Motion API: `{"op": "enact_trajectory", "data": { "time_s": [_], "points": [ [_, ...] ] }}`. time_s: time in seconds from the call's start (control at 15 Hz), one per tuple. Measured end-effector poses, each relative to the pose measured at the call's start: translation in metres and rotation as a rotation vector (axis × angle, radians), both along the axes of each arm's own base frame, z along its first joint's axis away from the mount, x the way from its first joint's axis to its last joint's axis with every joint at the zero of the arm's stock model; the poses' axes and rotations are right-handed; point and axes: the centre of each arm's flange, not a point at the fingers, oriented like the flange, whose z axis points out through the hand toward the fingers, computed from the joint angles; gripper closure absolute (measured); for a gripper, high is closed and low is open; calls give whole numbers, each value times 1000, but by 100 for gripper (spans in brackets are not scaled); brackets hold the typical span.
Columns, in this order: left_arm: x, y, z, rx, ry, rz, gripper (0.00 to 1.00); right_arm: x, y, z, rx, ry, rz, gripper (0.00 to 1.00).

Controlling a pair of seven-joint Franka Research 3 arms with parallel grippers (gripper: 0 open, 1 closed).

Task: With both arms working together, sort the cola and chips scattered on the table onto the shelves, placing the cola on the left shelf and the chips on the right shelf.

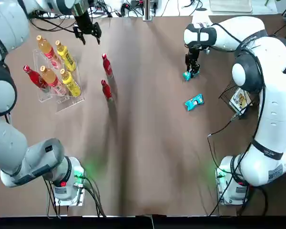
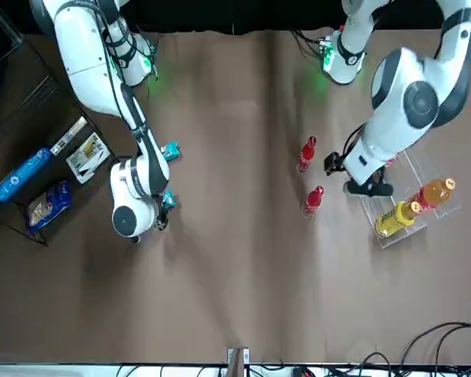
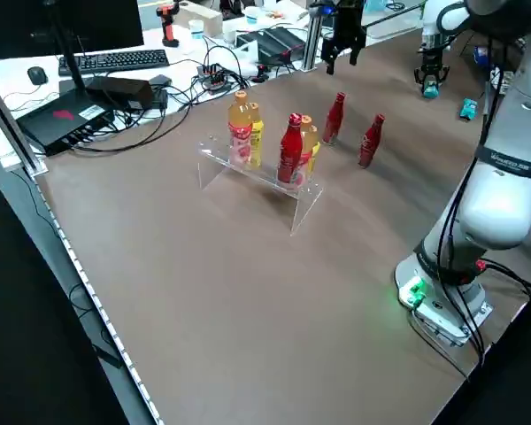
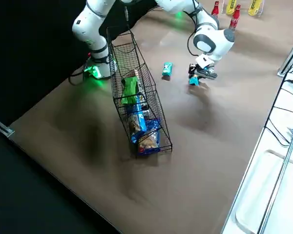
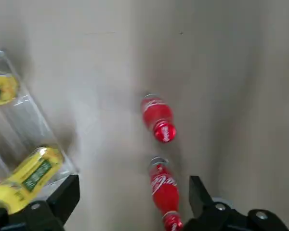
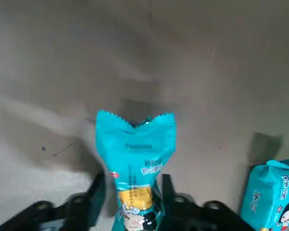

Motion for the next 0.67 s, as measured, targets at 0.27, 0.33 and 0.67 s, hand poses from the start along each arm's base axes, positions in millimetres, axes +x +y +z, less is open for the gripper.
{"op": "enact_trajectory", "data": {
  "time_s": [0.27, 0.33, 0.67],
  "points": [
    [5, -20, -30, -28, -11, 23, 0, 1, -6, 5, -16, 24, -5, 78],
    [4, -25, -41, -23, -27, 39, 0, 1, -10, 10, -35, 49, 5, 80],
    [-7, -47, -100, 57, -54, 93, 7, 2, -57, 113, -214, 265, 131, 81]
  ]
}}
